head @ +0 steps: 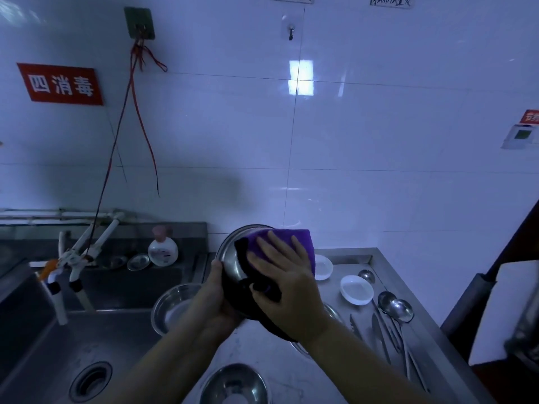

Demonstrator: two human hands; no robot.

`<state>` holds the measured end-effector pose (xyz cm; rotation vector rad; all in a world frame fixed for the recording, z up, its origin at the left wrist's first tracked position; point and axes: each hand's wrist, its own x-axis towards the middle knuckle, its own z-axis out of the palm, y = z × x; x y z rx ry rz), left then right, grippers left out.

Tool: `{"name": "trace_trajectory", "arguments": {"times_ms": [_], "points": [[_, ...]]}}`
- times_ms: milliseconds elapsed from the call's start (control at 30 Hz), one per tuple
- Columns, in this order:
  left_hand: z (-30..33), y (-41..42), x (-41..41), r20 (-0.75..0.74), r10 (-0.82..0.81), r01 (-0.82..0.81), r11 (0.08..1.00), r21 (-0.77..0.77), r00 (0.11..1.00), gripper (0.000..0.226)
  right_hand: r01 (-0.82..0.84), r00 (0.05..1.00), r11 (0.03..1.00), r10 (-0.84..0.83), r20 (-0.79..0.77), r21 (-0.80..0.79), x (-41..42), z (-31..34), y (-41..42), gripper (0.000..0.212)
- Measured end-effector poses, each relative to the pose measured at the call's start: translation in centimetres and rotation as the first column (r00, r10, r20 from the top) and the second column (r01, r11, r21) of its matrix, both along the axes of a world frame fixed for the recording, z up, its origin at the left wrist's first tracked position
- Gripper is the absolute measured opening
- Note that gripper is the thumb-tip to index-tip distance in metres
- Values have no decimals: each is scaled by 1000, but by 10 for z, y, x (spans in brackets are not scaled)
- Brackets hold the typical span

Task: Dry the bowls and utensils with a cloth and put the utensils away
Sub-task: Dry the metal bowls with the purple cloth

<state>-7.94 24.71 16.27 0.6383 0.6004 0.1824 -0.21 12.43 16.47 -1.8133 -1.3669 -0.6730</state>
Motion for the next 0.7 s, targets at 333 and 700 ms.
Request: {"name": "trace_trajectory", "arguments": {"times_ms": [333, 700], "points": [[19, 9, -1, -87, -58, 51, 996, -78, 995, 76, -215, 953, 977, 209, 218, 3, 6, -18, -20, 34], [3, 5, -3, -91, 69, -41, 958, 283, 993, 53, -176, 860, 984, 135, -493, -38, 23, 49, -11, 34]]}}
